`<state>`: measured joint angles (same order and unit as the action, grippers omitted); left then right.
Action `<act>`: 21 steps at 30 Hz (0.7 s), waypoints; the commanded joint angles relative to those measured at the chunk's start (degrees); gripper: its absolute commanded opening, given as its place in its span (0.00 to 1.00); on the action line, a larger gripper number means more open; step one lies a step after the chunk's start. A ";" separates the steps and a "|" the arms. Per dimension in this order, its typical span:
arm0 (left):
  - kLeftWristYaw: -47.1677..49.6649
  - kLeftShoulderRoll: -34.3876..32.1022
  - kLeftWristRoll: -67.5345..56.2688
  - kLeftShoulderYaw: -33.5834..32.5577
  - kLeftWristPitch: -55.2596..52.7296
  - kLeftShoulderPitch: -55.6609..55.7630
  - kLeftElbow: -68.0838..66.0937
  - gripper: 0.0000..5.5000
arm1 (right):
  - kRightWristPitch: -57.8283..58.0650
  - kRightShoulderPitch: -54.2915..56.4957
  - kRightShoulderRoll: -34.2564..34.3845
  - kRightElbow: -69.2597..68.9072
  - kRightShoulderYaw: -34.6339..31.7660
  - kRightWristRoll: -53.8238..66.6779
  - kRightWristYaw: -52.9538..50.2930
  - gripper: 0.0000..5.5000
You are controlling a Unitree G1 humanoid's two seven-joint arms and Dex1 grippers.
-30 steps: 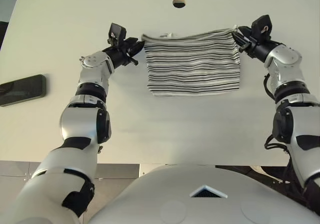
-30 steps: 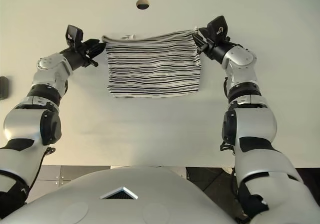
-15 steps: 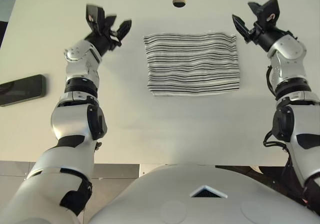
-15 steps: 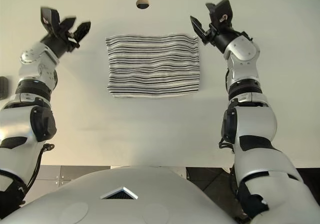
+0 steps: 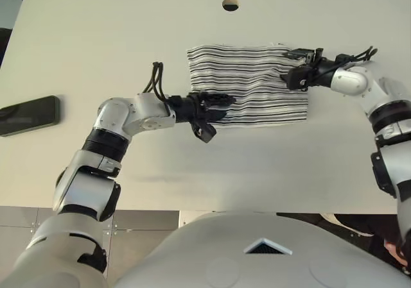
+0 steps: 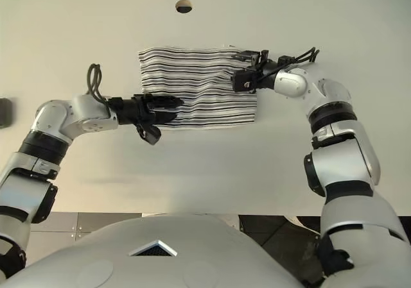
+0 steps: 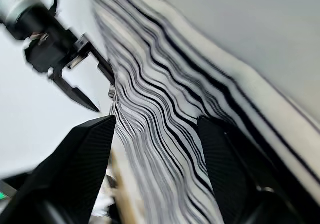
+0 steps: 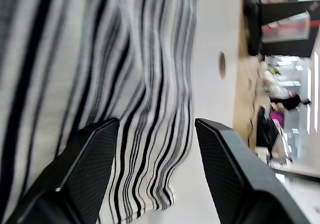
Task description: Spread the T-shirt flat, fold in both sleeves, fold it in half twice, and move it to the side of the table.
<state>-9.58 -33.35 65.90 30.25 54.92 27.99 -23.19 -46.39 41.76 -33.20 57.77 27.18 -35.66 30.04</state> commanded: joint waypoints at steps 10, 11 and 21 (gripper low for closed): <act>38.46 0.64 32.67 32.66 -18.46 21.69 -29.95 0.55 | 18.76 -19.28 -5.80 -44.04 5.11 26.37 38.27 0.51; 39.80 0.55 32.56 34.09 -18.55 21.98 -30.01 0.55 | 19.20 -19.16 -4.99 -44.27 5.09 26.45 37.87 0.51; 48.40 -5.47 25.06 34.63 -15.92 28.14 -21.48 0.55 | 18.87 -18.54 -0.11 -42.30 -0.28 30.04 31.08 0.51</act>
<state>37.93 -36.06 94.75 67.22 36.08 55.33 -47.83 -27.74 23.15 -34.05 15.58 29.81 -8.67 62.48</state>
